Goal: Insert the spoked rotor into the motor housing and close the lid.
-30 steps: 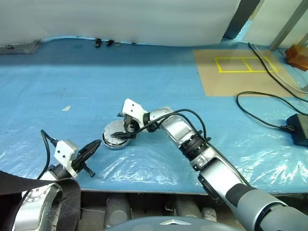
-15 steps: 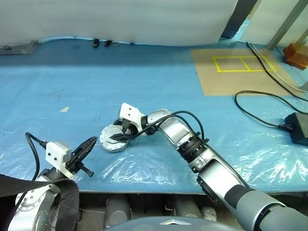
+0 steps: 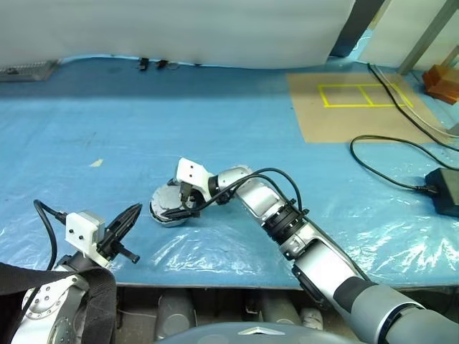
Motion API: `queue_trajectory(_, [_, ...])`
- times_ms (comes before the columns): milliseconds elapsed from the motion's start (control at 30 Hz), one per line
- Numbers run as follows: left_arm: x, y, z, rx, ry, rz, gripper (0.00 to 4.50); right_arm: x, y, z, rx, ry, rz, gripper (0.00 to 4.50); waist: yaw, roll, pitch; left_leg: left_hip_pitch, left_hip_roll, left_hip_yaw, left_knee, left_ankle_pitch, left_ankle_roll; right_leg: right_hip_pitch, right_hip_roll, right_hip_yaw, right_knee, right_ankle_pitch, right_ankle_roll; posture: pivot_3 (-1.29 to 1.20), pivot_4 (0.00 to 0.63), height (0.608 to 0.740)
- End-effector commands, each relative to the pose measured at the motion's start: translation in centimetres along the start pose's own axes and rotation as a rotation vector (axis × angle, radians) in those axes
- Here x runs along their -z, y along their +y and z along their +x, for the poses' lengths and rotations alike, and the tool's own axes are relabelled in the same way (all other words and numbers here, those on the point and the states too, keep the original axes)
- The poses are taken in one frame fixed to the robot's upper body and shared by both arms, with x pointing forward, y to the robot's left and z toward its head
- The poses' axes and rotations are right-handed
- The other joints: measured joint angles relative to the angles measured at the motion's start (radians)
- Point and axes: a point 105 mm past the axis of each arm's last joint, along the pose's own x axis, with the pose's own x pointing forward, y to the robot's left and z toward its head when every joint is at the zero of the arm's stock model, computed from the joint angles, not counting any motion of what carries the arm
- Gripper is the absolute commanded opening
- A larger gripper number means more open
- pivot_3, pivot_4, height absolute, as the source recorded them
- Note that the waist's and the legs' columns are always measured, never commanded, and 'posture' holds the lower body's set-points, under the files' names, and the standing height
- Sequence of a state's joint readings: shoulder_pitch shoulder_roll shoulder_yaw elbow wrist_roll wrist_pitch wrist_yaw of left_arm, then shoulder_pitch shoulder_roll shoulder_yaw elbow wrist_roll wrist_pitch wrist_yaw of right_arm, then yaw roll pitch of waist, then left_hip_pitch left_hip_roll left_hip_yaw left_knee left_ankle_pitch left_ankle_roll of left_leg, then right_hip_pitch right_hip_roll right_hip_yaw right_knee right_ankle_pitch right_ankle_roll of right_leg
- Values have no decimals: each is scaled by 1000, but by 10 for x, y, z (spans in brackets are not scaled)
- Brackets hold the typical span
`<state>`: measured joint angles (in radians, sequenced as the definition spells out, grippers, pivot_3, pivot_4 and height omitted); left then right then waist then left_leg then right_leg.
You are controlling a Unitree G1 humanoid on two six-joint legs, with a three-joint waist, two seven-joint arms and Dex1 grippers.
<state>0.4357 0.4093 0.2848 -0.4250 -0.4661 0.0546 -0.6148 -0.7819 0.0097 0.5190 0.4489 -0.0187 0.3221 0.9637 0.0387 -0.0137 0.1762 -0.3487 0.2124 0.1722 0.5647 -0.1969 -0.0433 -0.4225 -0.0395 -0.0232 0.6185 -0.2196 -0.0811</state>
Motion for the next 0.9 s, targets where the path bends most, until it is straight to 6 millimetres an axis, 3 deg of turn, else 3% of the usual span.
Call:
queue_trajectory(33, [-15,-3,4,13,-34,28,0,1,2,2,-3,13,-19,3832,0,0,0,0,0,0,0,0,0,0,0,0,0,0,0,0,150,740])
queue_trajectory(133, [-17,-3,6,19,-34,32,0,-2,4,3,-3,3,-15,2972,0,0,0,1,0,0,1,0,0,1,0,0,1,0,0,0,150,740])
queue_trajectory(500, [-26,-2,11,12,-39,42,0,-17,7,12,14,10,11,2972,-2,0,0,1,0,0,1,0,0,0,1,0,1,0,0,0,150,740])
queue_trajectory(700, [-24,0,11,7,-39,38,0,-7,8,18,50,68,28,2972,-3,0,0,1,0,0,1,0,0,1,1,0,1,0,0,0,150,740])
queue_trajectory(900, [-22,4,10,8,-37,38,0,-27,8,14,25,24,-64,2972,-2,0,0,2,0,0,1,0,0,1,1,0,2,0,0,0,150,740])
